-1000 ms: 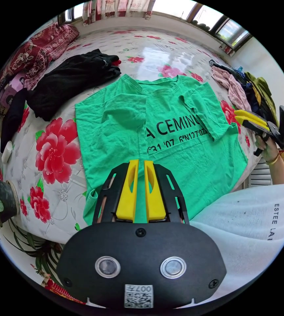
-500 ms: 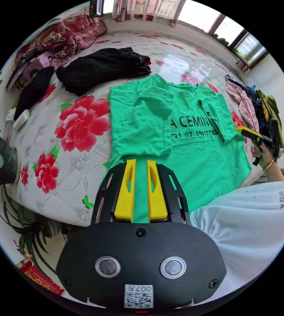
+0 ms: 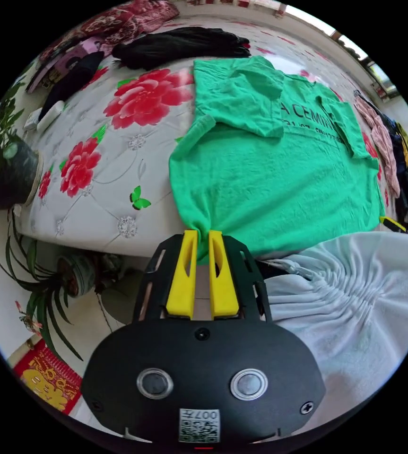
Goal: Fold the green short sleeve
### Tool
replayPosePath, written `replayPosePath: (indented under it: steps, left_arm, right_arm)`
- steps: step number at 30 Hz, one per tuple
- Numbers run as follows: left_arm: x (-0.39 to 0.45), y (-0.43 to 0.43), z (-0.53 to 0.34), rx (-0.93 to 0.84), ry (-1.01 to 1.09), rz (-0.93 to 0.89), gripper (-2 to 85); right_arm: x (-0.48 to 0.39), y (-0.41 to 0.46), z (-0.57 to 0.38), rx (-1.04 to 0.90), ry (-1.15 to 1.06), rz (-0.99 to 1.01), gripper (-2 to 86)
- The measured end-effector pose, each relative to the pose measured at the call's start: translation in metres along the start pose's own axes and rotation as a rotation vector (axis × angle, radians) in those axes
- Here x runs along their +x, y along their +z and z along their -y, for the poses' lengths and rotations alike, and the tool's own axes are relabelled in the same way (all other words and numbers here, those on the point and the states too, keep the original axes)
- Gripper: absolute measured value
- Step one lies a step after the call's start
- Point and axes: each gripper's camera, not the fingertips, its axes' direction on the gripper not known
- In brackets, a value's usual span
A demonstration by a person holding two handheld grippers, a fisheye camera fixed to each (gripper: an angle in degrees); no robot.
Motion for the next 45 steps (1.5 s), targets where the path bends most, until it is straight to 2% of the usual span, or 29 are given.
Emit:
replayPosePath:
  steps: [2,4,6,7,9,11,14,19,20,23,27,29,34,38,42,45]
  left_arm:
    - [-0.005,-0.01,0.002,-0.006,0.078,0.0,1.0]
    - [-0.029,-0.027,0.004,0.0,0.098,-0.11,0.5]
    - [-0.079,-0.067,0.01,0.073,0.12,-0.328,0.1]
    - [-0.092,-0.077,0.014,0.088,0.127,-0.382,0.0]
    - [-0.145,-0.11,0.044,0.119,0.162,-0.614,0.0]
    - [-0.179,-0.13,0.077,0.158,0.151,-0.71,0.1]
    - [-0.228,-0.152,0.148,0.216,0.075,-0.801,0.6]
    - [-0.282,-0.146,0.265,0.355,-0.265,-0.747,4.1]
    - [-0.288,-0.14,0.283,0.39,-0.323,-0.707,5.2]
    - [-0.292,-0.122,0.307,0.352,-0.385,-0.564,7.1]
    - [-0.297,-0.097,0.262,0.349,-0.379,-0.531,7.9]
    - [-0.302,-0.087,0.225,0.349,-0.394,-0.551,8.2]
    - [-0.304,-0.063,0.153,0.297,-0.428,-0.648,9.0]
    - [-0.306,-0.035,0.151,0.258,-0.444,-0.646,9.0]
    - [-0.322,-0.034,0.142,0.295,-0.435,-0.675,8.5]
    - [-0.33,-0.038,0.13,0.29,-0.442,-0.683,8.8]
  right_arm:
    - [-0.004,-0.01,0.005,-0.012,-0.083,0.006,2.8]
    - [0.007,-0.029,0.008,0.01,-0.097,0.057,2.0]
    - [0.028,-0.058,0.013,0.073,-0.092,0.17,1.5]
    - [0.046,-0.081,0.02,0.128,-0.077,0.242,1.3]
    - [0.074,-0.115,0.037,0.211,-0.055,0.367,1.2]
    - [0.103,-0.153,0.07,0.322,-0.032,0.493,1.3]
    - [0.125,-0.182,0.127,0.403,-0.01,0.56,1.8]
    - [0.136,-0.177,0.226,0.519,0.101,0.496,4.8]
    - [0.137,-0.162,0.245,0.495,0.137,0.46,6.0]
    - [0.143,-0.112,0.26,0.414,0.201,0.408,8.1]
    - [0.163,-0.055,0.219,0.38,0.324,0.451,9.7]
    - [0.183,-0.023,0.171,0.383,0.465,0.551,10.3]
    - [0.199,0.023,0.13,0.413,0.604,0.74,10.9]
    - [0.198,0.032,0.168,0.403,0.545,0.759,10.7]
    - [0.187,0.019,0.215,0.368,0.486,0.729,9.9]
    - [0.125,-0.043,0.251,0.47,0.198,0.622,9.5]
